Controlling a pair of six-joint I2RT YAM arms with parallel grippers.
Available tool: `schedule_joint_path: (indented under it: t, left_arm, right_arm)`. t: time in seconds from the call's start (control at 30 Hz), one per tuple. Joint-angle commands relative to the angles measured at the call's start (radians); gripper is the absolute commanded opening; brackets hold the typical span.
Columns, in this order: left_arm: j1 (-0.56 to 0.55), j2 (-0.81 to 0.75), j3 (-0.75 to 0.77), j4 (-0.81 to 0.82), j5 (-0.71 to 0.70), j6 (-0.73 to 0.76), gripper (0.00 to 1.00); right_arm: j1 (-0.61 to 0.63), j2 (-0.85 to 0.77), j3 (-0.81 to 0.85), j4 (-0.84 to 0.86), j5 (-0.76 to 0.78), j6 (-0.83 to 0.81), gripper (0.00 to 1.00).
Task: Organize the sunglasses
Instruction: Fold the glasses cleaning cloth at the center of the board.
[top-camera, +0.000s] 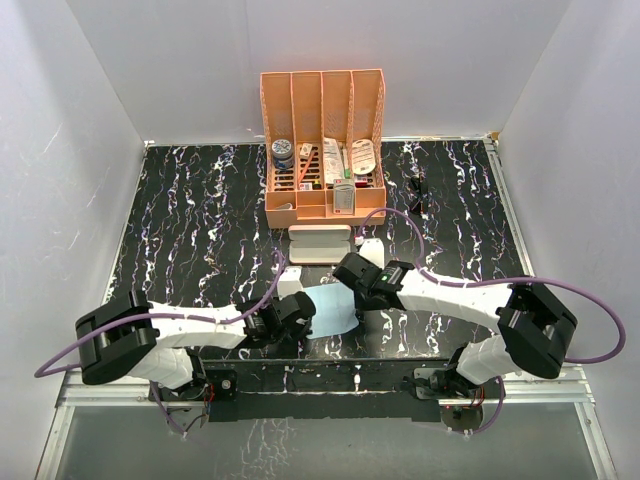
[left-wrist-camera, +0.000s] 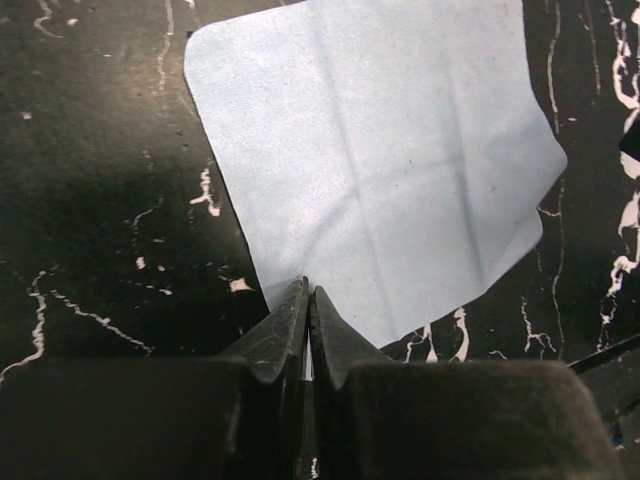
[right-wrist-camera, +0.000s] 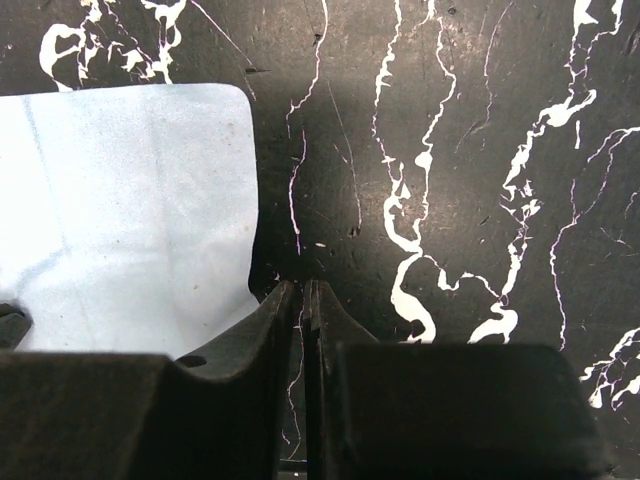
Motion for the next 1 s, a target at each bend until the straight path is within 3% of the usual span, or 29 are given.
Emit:
schedule_joint_path:
  t: [0.0, 0.2, 0.47, 0.57, 0.7, 0.97]
  left_arm:
    - [-0.005, -0.028, 0.017, -0.164, -0.075, -0.03, 0.0]
    - [-0.005, -0.062, 0.007, -0.215, -0.107, -0.028, 0.0]
    - [-0.005, -0.06, 0.025, -0.127, -0.066, 0.05, 0.0]
    - [-0.005, -0.066, 0.033, -0.078, -0.044, 0.099, 0.24]
    - [-0.005, -0.117, 0.027, -0.042, -0.03, 0.139, 0.47]
    - [-0.005, -0.238, 0.019, -0.089, -0.079, 0.162, 0.53]
  right_arm:
    - [-0.003, -0.028, -0.003, 0.047, 0.003, -0.004, 0.09]
    - [-0.002, -0.02, -0.012, 0.074, -0.044, -0.016, 0.09]
    - [-0.002, -0.023, -0.044, 0.154, -0.122, -0.008, 0.11]
    - [-0.002, -0.017, -0.047, 0.176, -0.13, 0.005, 0.12]
    - [0.003, 0.009, -0.032, 0.187, -0.131, 0.015, 0.12]
    - [0.01, 0.073, -0.008, 0.199, -0.117, 0.034, 0.14]
